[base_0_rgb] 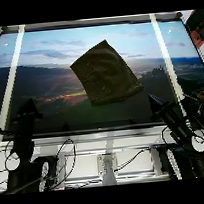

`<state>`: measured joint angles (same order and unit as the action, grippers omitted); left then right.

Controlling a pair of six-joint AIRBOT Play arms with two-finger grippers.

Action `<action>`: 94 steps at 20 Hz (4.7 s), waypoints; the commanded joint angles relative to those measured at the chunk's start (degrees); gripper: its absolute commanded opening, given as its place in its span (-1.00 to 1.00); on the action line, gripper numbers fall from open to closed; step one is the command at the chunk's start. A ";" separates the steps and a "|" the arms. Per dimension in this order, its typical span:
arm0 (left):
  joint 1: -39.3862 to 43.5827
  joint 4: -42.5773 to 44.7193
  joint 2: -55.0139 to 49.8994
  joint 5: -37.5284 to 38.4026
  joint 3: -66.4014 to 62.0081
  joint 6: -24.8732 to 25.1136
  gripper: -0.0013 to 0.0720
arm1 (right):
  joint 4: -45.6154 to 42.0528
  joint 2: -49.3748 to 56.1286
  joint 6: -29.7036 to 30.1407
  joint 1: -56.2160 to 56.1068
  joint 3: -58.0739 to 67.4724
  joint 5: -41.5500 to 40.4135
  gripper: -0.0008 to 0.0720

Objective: Fold the clothes and pants, and hang the long-sleeved shirts on hangers.

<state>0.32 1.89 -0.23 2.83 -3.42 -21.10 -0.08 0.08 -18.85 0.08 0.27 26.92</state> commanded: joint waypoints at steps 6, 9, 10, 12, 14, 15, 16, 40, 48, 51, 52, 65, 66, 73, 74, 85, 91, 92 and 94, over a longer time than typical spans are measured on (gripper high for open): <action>-0.07 42.14 -11.80 20.61 -28.57 -1.77 -0.88 | -6.03 -0.02 0.02 0.00 3.52 -5.62 -0.89; -0.07 58.58 -21.31 27.06 -37.51 -16.72 -0.88 | -12.24 0.00 0.00 0.00 8.00 -8.04 -0.89; -0.07 64.96 -24.65 29.83 -39.58 -25.42 -0.88 | -14.60 0.00 0.02 0.00 9.97 -8.98 -0.89; -0.07 79.73 -32.06 40.89 -43.36 -44.30 -0.88 | -19.56 0.07 0.00 0.00 13.90 -11.15 -0.89; -0.07 91.52 -38.95 53.90 -45.33 -59.43 -0.87 | -24.50 1.03 -0.07 0.00 17.92 -12.79 -0.89; -0.07 94.38 -41.62 58.66 -45.48 -63.17 -0.87 | -26.08 2.27 -0.24 0.00 19.56 -12.79 -0.89; -0.07 94.99 -43.50 61.79 -45.48 -63.78 -0.87 | -27.93 4.26 -1.16 0.00 21.20 -12.39 -0.89; 0.02 67.82 -52.76 57.16 -45.29 -64.02 0.46 | -77.61 61.46 -60.50 10.08 49.55 23.10 -0.03; 4.42 64.87 -57.02 52.83 -45.29 -63.34 0.46 | -55.32 77.77 -59.49 11.37 49.59 22.23 0.31; 6.34 64.87 -57.22 50.53 -45.29 -63.34 0.46 | -46.73 82.53 -59.78 11.37 49.59 17.88 0.31; 6.91 64.87 -57.22 49.88 -45.29 -63.34 0.46 | -44.13 84.15 -59.78 11.37 49.59 17.22 0.31; 13.46 59.54 -68.87 48.54 -45.29 -63.45 0.46 | -33.79 89.22 -53.40 11.32 49.59 15.69 -0.89; 14.38 58.12 -71.14 48.52 -45.29 -62.66 0.46 | -33.81 89.20 -53.40 11.32 49.59 15.67 -0.89; 21.46 40.70 -83.25 40.48 -45.29 -49.48 0.61 | -33.70 88.61 -47.30 11.32 49.62 16.55 -0.89; 22.23 39.74 -84.26 38.53 -45.29 -48.98 0.61 | -33.70 88.48 -46.34 11.32 49.62 16.94 -0.89; 27.12 38.29 -86.01 24.02 -45.44 -48.94 -0.36 | -32.72 83.82 -34.84 11.32 49.62 23.47 -0.89; 23.39 38.34 -81.24 35.67 -49.62 -46.42 -0.87 | -33.05 69.13 -33.97 11.32 49.62 25.92 -0.89; 22.08 38.32 -78.97 38.03 -50.84 -46.10 -0.87 | -33.05 65.81 -33.99 11.32 49.62 26.36 -0.89; 18.93 38.27 -72.37 42.07 -53.31 -46.14 -0.87 | -32.98 58.14 -33.99 11.32 49.62 26.62 -0.89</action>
<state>22.50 40.42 -78.81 38.37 -53.84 -68.25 -33.12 67.09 -53.15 11.40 49.84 52.51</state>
